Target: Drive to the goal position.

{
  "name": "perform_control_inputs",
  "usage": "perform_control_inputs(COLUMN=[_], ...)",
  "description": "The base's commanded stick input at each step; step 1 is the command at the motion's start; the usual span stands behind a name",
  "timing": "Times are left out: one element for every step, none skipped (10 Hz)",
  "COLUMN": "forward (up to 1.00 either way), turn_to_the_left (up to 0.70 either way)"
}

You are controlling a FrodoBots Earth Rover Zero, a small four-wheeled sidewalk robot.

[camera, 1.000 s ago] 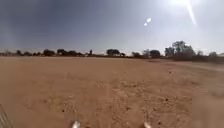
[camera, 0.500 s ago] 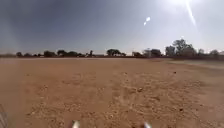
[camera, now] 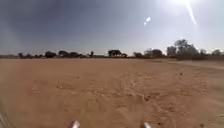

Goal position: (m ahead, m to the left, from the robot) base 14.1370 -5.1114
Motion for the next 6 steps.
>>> perform_control_inputs(forward=[0.7,0.7,0.7,0.7,0.7,0.7], turn_to_the_left=[0.0,0.0,-0.12,-0.29,-0.35,-0.35])
